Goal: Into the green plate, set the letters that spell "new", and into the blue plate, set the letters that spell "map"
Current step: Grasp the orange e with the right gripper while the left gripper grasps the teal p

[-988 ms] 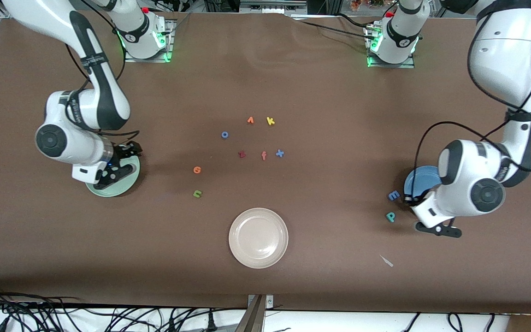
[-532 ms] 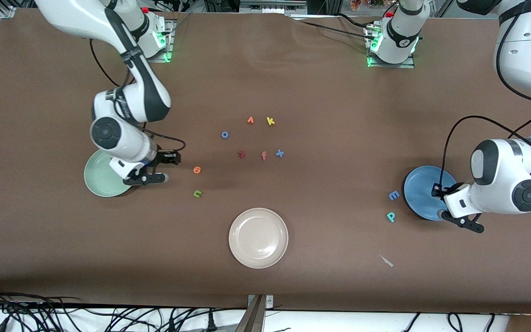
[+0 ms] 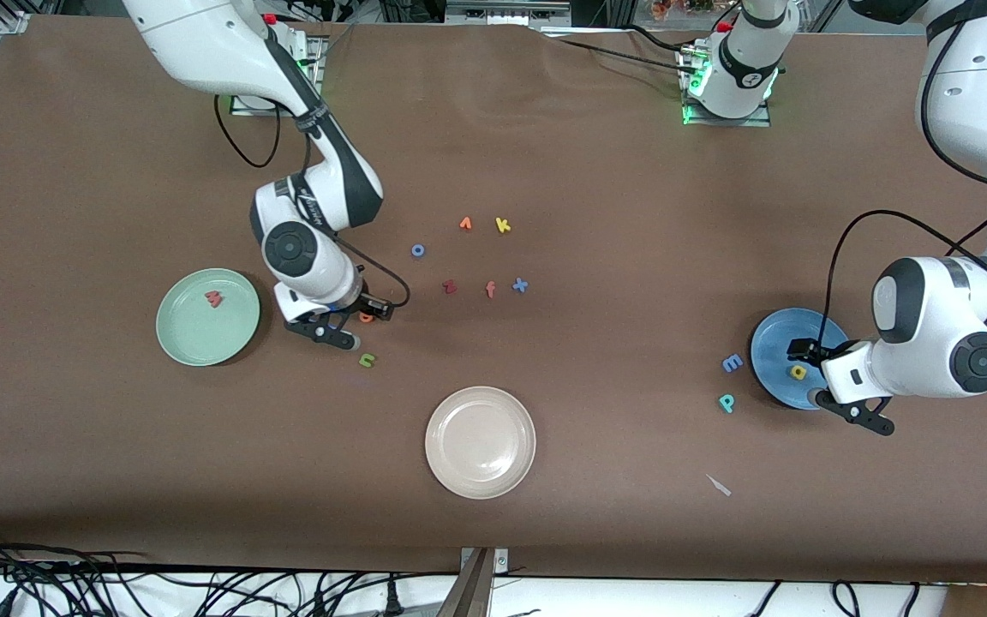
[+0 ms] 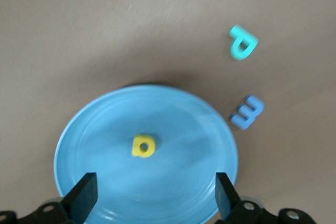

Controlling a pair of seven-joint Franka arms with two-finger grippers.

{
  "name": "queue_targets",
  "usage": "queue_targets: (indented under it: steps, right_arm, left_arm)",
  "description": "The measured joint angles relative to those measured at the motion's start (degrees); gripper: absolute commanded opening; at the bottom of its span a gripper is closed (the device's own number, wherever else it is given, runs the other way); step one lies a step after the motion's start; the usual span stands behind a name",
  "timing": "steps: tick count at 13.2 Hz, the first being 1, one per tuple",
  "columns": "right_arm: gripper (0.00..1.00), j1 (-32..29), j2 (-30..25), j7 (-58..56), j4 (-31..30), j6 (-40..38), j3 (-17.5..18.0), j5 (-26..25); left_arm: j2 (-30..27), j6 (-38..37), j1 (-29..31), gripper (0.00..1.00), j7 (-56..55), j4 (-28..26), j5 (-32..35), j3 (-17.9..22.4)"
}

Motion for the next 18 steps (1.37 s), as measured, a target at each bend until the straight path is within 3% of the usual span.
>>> queue_targets:
  steps: [4, 6, 9, 11, 14, 18]
  right_arm:
    - [0.66, 0.2, 1.9, 0.3, 0.0, 0.6, -0.9, -2.1]
    - [0.63, 0.2, 2.4, 0.3, 0.0, 1.3, -1.2, -2.6]
    - [0.15, 0.3, 2.9, 0.3, -0.1, 2.4, -1.2, -2.6]
    - [0.0, 0.3, 2.7, 0.3, 0.0, 2.8, -1.2, -2.6]
    - [0.0, 0.3, 2.5, 0.3, 0.0, 2.8, -1.1, -2.7]
    - [0.0, 0.3, -0.2, -4.6, 0.2, -2.6, -3.9, -3.4]
  left_arm:
    - [0.0, 0.6, -5.1, 1.0, -6.8, 1.1, 0.0, -1.3]
    - [1.0, 4.6, -6.6, 1.0, -9.7, 1.1, 0.0, -1.3]
    - [3.8, 8.9, -8.0, 0.99, -11.9, 1.1, 0.0, -1.3]
    - [5.6, 11.0, -8.0, 0.96, -12.0, 1.1, 0.0, -1.3]
    - [8.0, 14.8, -8.0, 0.92, -12.6, 1.1, 0.0, -1.3]
    - [9.8, 17.6, -8.0, 0.75, -12.8, 1.1, 0.0, -1.2]
